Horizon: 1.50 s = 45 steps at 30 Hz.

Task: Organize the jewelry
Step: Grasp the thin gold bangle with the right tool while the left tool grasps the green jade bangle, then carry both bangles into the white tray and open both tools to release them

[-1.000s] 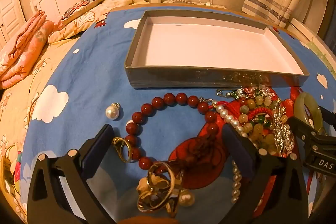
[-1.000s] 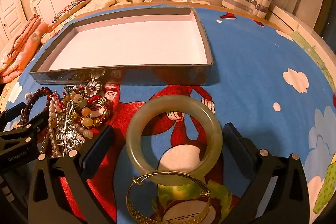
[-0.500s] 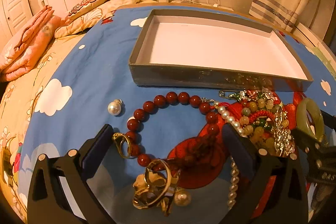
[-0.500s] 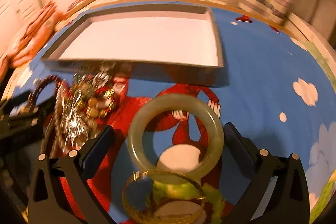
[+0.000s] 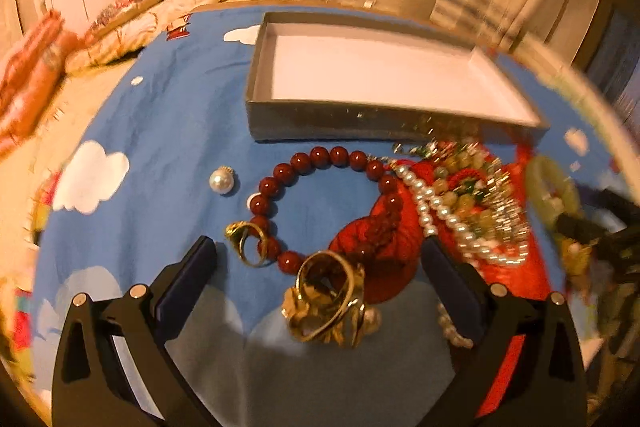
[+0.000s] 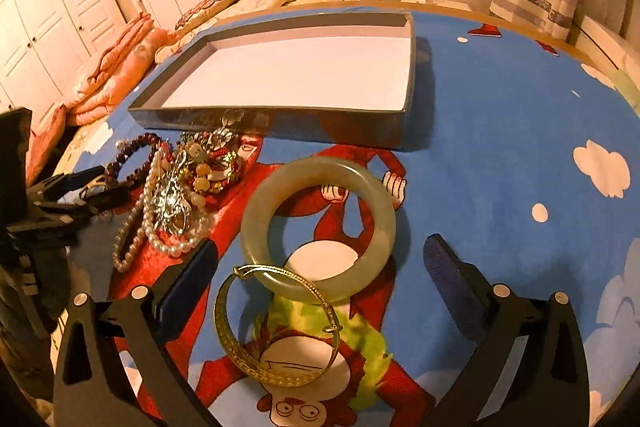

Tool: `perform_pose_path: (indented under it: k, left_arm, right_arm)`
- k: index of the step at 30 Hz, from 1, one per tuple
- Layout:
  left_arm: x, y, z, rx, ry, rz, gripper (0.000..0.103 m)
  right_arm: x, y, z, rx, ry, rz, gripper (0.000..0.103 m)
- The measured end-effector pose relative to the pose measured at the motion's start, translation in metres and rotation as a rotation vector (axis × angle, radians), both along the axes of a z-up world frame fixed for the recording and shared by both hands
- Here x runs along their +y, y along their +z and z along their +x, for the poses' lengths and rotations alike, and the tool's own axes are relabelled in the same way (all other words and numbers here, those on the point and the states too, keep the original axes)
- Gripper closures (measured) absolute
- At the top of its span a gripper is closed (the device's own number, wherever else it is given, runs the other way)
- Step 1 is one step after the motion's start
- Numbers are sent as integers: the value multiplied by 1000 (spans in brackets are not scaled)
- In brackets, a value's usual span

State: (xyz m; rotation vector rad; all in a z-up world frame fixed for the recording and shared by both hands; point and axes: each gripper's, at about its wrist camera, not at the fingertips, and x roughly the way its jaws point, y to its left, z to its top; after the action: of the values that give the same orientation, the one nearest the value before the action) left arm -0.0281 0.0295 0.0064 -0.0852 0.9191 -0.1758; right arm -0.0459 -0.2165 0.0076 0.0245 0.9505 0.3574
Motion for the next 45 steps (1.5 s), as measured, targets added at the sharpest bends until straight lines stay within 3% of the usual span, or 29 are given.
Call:
perform_pose_path:
  k: [3,12,14,16,18,20,24,32,38,40,42,45]
  left_arm:
    - [10,1,-8,-14,-13,-61,2]
    - [3,4,-15,-29,-3,-29,2]
    - [5,7,-21,-58,13,-22,2]
    - [4,15,-29,-106,23,-12,3]
    - [-7,24,-37,-136,-15,-11,3]
    - [-25,33,-41,-155,-63,29,2]
    - [-69,43,-33,-140,-176,39,2]
    - [-178,33,-3,-85,-365,82,2]
    - [-230,-2,27,4,-401,198,2]
    - [-232,-6,31,16,-393,184,3]
    - [-232,-2,27,0,-425,171,25]
    - [-233,-3,20,-8,-419,194,25]
  right_arm:
    - [1,-1,-6,-3,27,-20,5]
    - [8,-6,-43,-36,-4,-138,11]
    - [15,-7,-49,-68,-11,-183,15]
    - [14,-7,-47,-58,-25,-166,18]
    - [13,-6,-47,-66,-33,-163,24]
    - [11,-3,-49,-83,-29,-155,44]
    - [-4,1,-55,-86,-33,-97,44]
    - [-71,13,-72,-128,-200,-51,44]
    - [-90,13,-78,-140,-231,-6,44]
    - [-94,13,-79,-144,-231,8,44]
    - [-97,12,-79,-148,-235,21,44]
    - [-100,10,-78,-147,-238,34,44]
